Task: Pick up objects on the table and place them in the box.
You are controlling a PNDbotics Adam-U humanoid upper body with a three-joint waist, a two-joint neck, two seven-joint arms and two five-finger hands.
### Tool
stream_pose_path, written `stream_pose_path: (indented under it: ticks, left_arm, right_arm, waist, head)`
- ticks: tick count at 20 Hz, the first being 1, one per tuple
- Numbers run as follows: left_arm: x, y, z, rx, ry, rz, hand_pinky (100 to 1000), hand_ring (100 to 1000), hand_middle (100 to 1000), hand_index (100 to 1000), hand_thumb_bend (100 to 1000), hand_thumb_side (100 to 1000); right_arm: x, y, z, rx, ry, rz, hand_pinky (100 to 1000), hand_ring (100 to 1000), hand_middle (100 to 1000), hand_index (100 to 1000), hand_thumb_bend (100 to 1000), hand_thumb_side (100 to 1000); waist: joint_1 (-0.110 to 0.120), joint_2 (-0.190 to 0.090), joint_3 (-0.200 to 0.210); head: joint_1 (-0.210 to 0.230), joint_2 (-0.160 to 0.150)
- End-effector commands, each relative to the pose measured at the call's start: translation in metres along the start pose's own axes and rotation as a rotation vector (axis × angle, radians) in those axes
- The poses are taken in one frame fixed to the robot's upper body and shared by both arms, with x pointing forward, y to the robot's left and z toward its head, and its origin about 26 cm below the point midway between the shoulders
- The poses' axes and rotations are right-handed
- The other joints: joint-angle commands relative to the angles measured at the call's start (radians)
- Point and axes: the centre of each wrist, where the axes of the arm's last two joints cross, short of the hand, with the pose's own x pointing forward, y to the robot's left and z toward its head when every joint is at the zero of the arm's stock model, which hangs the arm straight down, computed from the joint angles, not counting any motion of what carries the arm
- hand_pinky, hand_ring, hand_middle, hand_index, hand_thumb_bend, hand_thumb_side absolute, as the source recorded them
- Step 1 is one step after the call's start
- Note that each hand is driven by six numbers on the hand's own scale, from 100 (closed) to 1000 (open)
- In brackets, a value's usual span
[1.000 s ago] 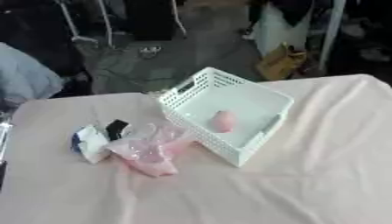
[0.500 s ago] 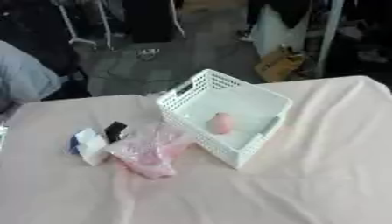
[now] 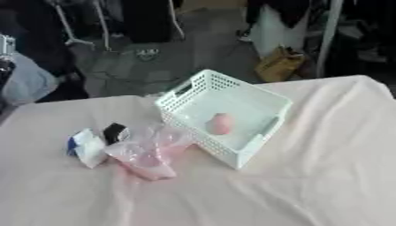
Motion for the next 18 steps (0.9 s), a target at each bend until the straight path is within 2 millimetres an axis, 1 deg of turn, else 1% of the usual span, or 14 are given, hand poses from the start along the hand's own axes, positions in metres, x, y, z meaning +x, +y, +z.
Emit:
stream_pose_path:
  ticks: [1,2,3,5,8,11,14,15,17,18]
  left_arm:
    - [-0.011,0.005,-0.007,-0.164,-0.030,-0.091,942,1000,1000,1000,477,976]
    - [-0.013,0.004,-0.006,-0.217,-0.031,-0.103,989,1000,1000,1000,489,954]
    - [-0.018,0.001,-0.005,-0.292,-0.029,-0.120,1000,1000,1000,1000,492,949]
    - [-0.025,-0.001,-0.004,-0.407,-0.012,-0.142,1000,1000,1000,1000,498,934]
    - [-0.033,-0.006,-0.003,-0.525,0.018,-0.151,1000,1000,1000,1000,515,905]
    - [-0.044,-0.015,0.005,-0.652,0.046,-0.156,1000,1000,1000,1000,529,874]
    - [-0.054,-0.023,0.013,-0.732,0.072,-0.156,1000,1000,1000,1000,564,852]
    - [-0.057,-0.026,0.016,-0.752,0.083,-0.148,1000,1000,1000,1000,601,827]
    - [-0.063,-0.030,0.022,-0.778,0.103,-0.128,1000,1000,1000,1000,640,796]
    - [-0.065,-0.032,0.024,-0.791,0.110,-0.118,1000,1000,1000,1000,640,796]
  right_arm:
    - [0.006,0.001,-0.009,0.024,-0.030,-0.005,853,927,836,849,100,803]
    - [0.006,0.001,-0.009,0.026,-0.029,-0.006,853,927,837,849,100,803]
    - [0.006,0.001,-0.009,0.027,-0.029,-0.006,853,927,837,849,100,803]
    - [0.006,0.001,-0.009,0.028,-0.027,-0.007,853,927,836,849,100,802]
    - [0.006,0.001,-0.009,0.031,-0.024,-0.008,853,927,836,848,100,801]
    - [0.006,0.001,-0.008,0.036,-0.021,-0.009,853,927,836,847,100,800]
    - [0.006,0.002,-0.008,0.039,-0.018,-0.010,852,927,835,845,100,800]
    - [0.006,0.002,-0.007,0.041,-0.017,-0.012,852,927,835,844,100,800]
    - [0.006,0.002,-0.007,0.044,-0.015,-0.011,852,927,835,843,100,801]
    - [0.006,0.002,-0.007,0.046,-0.015,-0.010,852,927,835,843,100,801]
  waist:
    - [0.000,-0.010,-0.001]
    - [0.001,-0.011,-0.002]
    - [0.002,-0.012,-0.003]
    - [0.003,-0.014,-0.004]
    - [0.004,-0.016,-0.005]
    - [0.005,-0.017,-0.007]
    - [0.006,-0.017,-0.008]
    - [0.006,-0.016,-0.008]
    - [0.006,-0.015,-0.008]
    - [0.006,-0.015,-0.008]
  head:
    - [0.001,0.009]
    - [0.001,0.011]
    - [0.003,0.012]
    - [0.005,0.012]
    - [0.009,0.011]
    - [0.012,0.009]
    - [0.012,0.007]
    - [0.013,0.006]
    - [0.015,0.007]
    - [0.016,0.008]
